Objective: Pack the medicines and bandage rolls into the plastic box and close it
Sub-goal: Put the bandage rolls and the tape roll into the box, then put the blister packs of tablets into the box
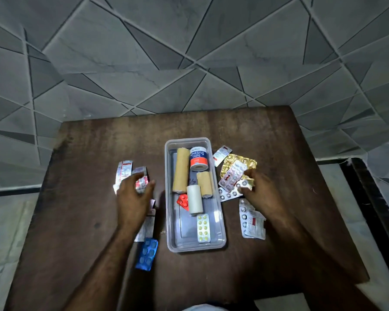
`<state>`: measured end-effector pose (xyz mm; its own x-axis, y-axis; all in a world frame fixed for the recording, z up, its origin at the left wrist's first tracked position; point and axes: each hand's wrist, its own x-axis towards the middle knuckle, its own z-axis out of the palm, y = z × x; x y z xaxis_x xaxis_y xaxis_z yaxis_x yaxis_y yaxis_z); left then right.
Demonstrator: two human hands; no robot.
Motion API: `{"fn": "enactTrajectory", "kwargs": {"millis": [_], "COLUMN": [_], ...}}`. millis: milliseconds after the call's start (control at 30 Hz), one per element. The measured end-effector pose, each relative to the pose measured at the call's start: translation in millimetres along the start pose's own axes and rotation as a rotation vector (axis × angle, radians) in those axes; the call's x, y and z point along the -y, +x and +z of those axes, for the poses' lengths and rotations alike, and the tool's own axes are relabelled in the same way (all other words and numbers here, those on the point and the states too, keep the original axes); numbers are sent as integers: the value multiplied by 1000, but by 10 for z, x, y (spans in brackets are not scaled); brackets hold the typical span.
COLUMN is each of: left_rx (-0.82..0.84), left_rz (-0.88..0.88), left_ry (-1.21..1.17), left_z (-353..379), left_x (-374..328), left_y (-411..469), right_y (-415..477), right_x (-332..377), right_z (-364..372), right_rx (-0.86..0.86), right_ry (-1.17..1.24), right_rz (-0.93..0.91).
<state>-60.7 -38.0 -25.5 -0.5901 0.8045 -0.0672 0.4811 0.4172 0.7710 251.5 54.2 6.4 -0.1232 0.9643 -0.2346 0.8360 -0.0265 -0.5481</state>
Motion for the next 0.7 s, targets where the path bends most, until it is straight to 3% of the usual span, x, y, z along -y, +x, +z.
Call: {"fn": "enactTrajectory", "kwargs": {"millis": [100,300,467,700], "left_rx": [-45,-23,4,-3], "left_rz": [-168,-340,-385,-419], "left_ry": [96,152,210,177], "left_z": [-108,-85,-12,-15], "left_x": [305,362,386,301], "left_y": [154,255,322,343], "right_y": [-113,-289,-311,-243], "right_x": [-236,-479,-432,-408], "right_z": [91,320,419,429], "right_rx": [75,88,45,-1], "right_ry": [-105,-184,-221,-58], "right_rz": [108,203,219,253]}}
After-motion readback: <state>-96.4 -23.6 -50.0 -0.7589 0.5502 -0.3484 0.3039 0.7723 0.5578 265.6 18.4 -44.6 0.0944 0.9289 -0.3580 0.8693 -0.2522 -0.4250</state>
